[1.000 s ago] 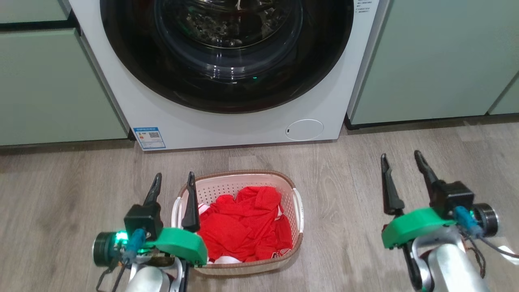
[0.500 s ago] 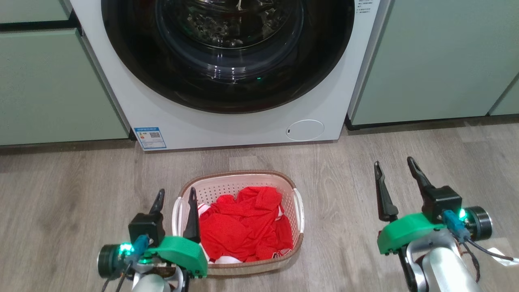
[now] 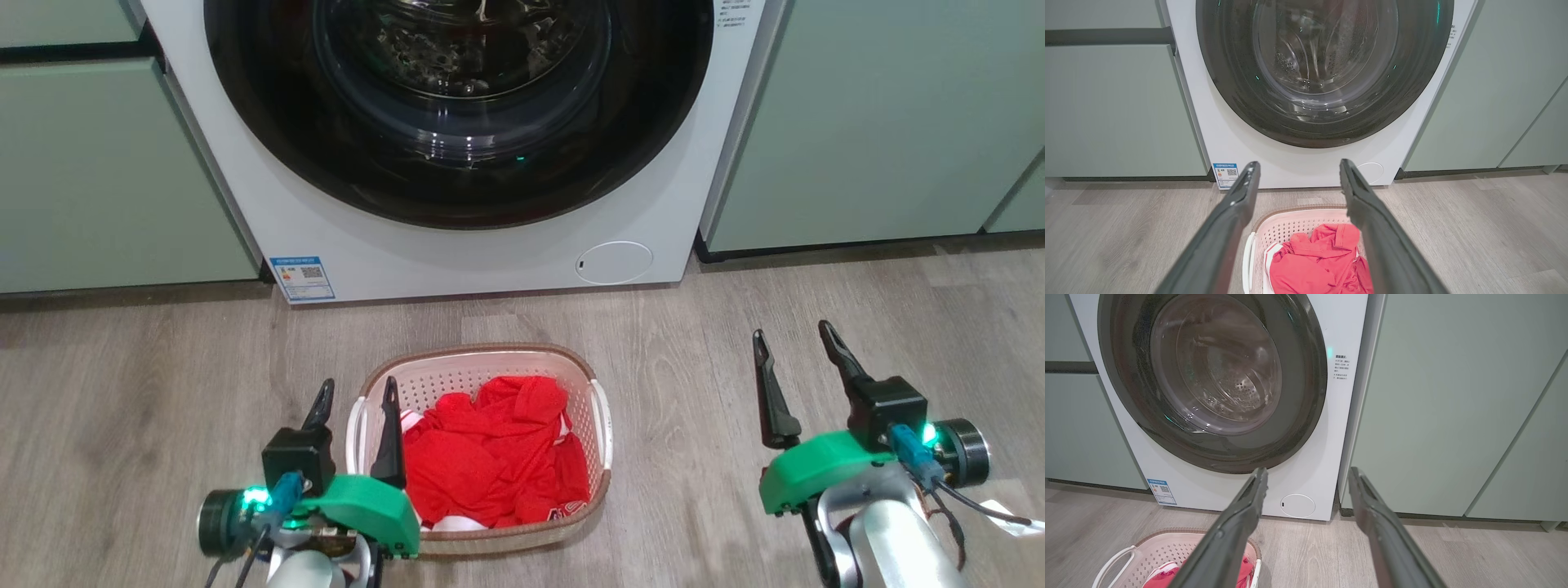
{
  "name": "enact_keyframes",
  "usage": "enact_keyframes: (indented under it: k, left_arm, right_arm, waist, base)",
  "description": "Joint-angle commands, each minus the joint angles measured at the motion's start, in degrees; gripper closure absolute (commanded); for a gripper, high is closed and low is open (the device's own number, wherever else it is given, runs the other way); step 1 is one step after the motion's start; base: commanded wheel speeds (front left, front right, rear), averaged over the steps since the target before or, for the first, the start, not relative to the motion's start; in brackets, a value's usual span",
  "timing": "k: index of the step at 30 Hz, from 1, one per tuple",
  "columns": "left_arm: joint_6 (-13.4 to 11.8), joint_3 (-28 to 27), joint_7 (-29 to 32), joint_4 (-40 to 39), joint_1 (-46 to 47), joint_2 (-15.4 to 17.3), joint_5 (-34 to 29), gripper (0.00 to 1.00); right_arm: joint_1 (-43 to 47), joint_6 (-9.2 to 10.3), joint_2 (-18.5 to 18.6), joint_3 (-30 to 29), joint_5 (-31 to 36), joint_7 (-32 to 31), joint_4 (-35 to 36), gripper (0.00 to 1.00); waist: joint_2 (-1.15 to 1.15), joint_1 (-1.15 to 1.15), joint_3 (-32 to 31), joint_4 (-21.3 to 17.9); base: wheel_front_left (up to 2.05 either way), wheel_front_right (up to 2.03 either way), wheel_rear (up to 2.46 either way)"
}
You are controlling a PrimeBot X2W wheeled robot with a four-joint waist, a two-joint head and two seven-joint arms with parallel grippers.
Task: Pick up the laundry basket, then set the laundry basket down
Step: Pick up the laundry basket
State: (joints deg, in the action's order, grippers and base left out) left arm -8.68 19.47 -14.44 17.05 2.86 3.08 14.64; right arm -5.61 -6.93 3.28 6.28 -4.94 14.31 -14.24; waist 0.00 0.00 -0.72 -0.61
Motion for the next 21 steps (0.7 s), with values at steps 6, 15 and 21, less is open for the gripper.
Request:
enact_keyframes:
  k: [6,15,21]
  left_arm:
    - [-0.68,-1.78,-0.56,-2.51,2.57,-0.2,-0.52,0.0]
    - [-1.86,-1.07,-0.56,-1.97,4.52,-0.2,-0.16,0.0]
    - [-3.11,-0.54,-0.56,-0.65,7.9,-0.2,-0.31,0.0]
  right_arm:
    - [-2.31,-0.56,-0.33,0.86,0.31,0.69,2.33,0.0]
    - [-3.9,-0.56,0.68,1.07,-0.48,0.69,2.44,0.0]
    - [-6.73,-0.56,2.66,1.78,-2.41,0.69,1.71,0.0]
  waist:
    - [0.0,0.0,0.34,-0.05]
    - [0.0,0.0,4.67,0.21]
    - [0.0,0.0,9.29,0.69]
  base:
    - [0.0,0.0,0.0]
    - [0.0,0.0,0.0]
    - [0.0,0.0,0.0]
